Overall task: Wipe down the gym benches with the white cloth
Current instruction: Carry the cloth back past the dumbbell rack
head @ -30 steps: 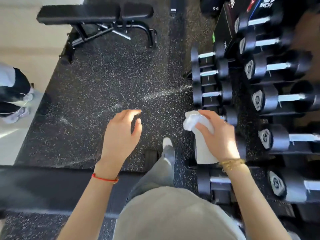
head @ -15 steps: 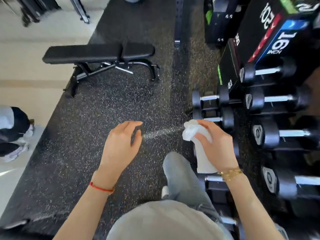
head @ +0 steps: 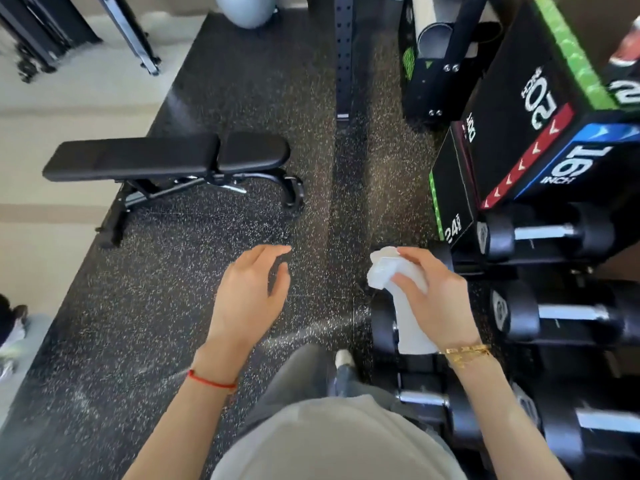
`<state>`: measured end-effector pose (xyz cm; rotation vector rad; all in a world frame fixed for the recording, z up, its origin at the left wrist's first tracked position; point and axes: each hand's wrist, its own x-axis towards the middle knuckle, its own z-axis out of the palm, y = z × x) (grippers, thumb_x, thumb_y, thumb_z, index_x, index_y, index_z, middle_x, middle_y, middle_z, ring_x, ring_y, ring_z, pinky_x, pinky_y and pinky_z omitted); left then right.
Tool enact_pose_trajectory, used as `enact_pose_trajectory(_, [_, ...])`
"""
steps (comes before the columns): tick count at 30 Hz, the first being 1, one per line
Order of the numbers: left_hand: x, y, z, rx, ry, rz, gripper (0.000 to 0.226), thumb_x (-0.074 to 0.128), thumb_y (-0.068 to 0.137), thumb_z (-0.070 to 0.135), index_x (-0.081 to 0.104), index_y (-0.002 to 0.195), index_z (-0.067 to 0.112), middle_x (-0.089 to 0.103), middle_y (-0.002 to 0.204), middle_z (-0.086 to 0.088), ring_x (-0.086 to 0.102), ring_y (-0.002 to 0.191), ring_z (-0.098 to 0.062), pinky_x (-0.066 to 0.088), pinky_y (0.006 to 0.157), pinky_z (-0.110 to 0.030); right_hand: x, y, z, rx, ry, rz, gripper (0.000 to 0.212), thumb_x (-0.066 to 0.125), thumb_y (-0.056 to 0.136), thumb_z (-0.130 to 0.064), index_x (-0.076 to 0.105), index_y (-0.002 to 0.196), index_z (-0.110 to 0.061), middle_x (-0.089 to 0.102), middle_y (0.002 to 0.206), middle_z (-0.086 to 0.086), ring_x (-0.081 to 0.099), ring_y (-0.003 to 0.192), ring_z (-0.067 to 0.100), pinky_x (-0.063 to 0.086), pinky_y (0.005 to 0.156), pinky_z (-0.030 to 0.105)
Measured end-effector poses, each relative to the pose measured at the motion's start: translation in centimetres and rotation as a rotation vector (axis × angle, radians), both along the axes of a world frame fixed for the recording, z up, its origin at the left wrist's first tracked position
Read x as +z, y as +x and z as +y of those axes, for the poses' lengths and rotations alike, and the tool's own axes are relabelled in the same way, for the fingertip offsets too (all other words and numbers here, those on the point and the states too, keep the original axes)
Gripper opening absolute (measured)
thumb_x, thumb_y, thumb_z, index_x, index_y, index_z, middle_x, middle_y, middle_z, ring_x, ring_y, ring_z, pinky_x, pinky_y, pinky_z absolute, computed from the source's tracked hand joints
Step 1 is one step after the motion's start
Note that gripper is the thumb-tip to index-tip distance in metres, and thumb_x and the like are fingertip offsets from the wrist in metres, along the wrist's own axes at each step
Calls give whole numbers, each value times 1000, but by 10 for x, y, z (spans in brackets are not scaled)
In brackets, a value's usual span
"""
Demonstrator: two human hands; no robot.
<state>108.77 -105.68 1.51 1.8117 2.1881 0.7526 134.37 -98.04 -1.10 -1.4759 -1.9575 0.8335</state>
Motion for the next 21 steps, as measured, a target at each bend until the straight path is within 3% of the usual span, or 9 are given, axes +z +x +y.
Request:
enact_pose_trajectory(7, [-2,-34,127,-47,-35,10,31,51,99,23,60,129,20,63,119,4,27,53,3,53,71,-39,-2,-19,110,-50,-38,12,35,69,87,-14,63,122,-16,65,110,-10,51,95,-8,29,82,-6])
enact_pose_trajectory(12, [-15,-70,230,-133,20,18,29,55,97,20,63,125,16,66,112,1,33,52,1,49,66,-31,-14,-57,192,-120,-22,20,34,70,86,-18,63,120,-20,65,105,-13,52,92,-7,32,81,-4])
enact_pose_trajectory(15, [-21,-97,302,-168,34,18,27,55,97,20,63,123,16,66,113,0,41,62,-6,51,73,-34,-19,-86,251,-164,2,20,34,72,87,-20,63,120,-19,64,104,-14,54,90,-5,33,80,-4])
enact_pose_trajectory(18, [-19,-126,376,-217,58,1,27,56,97,19,62,123,17,66,113,1,60,87,-15,54,79,-39,-15,-111,311,-211,33,42,34,73,85,-21,64,118,-18,66,100,-15,56,87,-10,36,77,-2])
enact_pose_trajectory(21, [-13,-145,449,-275,78,19,27,54,98,21,62,123,18,65,116,2,61,100,-19,53,85,-48,-8,-130,368,-259,50,61,34,73,86,-22,64,118,-19,65,99,-16,56,88,-14,37,79,-2])
